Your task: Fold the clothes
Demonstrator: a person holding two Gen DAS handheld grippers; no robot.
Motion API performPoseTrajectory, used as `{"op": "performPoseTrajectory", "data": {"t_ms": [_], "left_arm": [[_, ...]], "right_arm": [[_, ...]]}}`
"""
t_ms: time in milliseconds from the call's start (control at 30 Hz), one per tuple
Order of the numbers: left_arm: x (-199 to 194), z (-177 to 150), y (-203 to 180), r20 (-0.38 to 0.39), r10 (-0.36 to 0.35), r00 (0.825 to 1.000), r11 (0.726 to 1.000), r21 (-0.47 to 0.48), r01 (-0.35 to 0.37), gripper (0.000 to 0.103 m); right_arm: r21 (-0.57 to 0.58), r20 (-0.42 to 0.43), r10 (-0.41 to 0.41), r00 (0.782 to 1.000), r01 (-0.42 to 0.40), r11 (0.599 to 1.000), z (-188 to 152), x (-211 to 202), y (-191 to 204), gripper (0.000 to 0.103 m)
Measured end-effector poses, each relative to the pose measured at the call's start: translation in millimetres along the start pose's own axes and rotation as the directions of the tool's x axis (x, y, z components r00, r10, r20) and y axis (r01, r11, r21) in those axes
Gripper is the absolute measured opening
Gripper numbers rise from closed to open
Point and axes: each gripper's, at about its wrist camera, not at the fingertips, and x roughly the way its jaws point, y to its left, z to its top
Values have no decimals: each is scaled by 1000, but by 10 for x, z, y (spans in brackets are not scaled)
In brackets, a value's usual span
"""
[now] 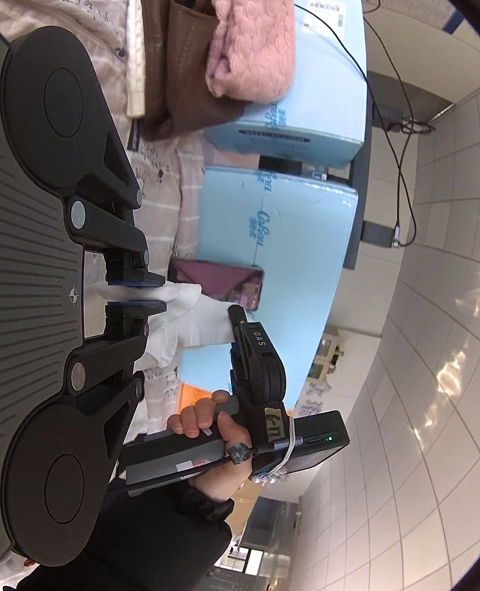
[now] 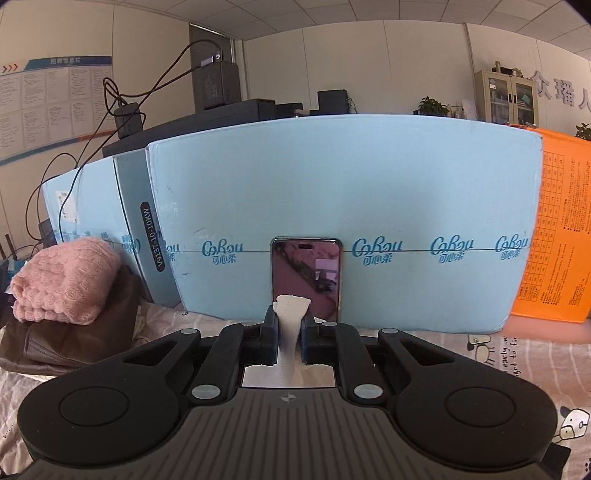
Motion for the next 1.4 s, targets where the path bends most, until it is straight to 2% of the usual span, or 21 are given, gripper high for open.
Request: {"op": "performPoseTrajectory", "data": {"t_ms": [133,300,400,467,533,600,633,700,767,833,900,967,1033,1100,1200,1300,1367,1400], "left_arm": [[-50,-80,334,-37,112,993,993,-33,-113,6],[17,-213,584,-125,204,971,978,-6,-206,6],[-68,-253,688,-140,275,951,960,-17,-280,11],[-130,-221,761,-125,339,933,940,-9,-342,12],[-198,-152,834,-109,381,918,924,3,-382,17],[-271,-74,884,-90,420,903,907,25,-420,29],[-325,-38,884,-76,440,895,898,37,-438,33],[-439,41,892,-48,473,880,881,54,-470,58],[-536,105,888,-25,488,873,873,47,-486,72],[-621,158,887,-29,457,889,889,10,-457,77],[-623,162,893,-62,398,915,915,-46,-400,82],[-580,136,892,-101,322,941,937,-108,-332,83],[-480,64,856,-145,226,963,954,-165,-249,83],[-360,-23,822,-183,141,973,959,-219,-180,83],[-168,-143,830,-240,46,970,939,-320,-124,83],[-2,-253,892,-278,-23,960,889,-446,-108,83],[68,-299,945,-287,-51,956,860,-500,-105,83],[97,-318,970,-290,-60,955,847,-521,-106,83]], "right_arm": [[-17,-112,35,993,-38,999,-148,605,414,10],[-42,-228,20,973,-31,999,-386,1195,766,10],[-45,-196,30,980,-39,998,-375,1095,800,12],[-47,-173,37,984,-46,998,-363,1017,819,21],[-48,-149,44,988,-52,997,-352,939,838,61],[-50,-125,51,991,-58,997,-340,861,857,72],[-51,-113,55,992,-61,997,-334,822,867,73],[-54,-89,62,994,-67,996,-323,744,886,77],[-36,-45,66,997,-68,997,-296,437,722,77],[-17,0,69,998,-69,997,-268,115,548,79],[1,45,71,996,-71,997,-240,-207,373,81],[22,81,42,996,-44,999,-274,-567,163,82],[47,120,-9,993,3,999,-357,-925,-86,83],[82,131,-95,987,85,993,-496,-1294,-303,84],[136,140,-226,964,207,969,-709,-1849,-625,85],[186,90,-354,931,334,924,-1035,-2283,-919,88],[251,28,-397,917,378,891,-1297,-2452,-1108,88],[298,-2,-396,918,378,876,-1444,-2511,-1213,88]]}}
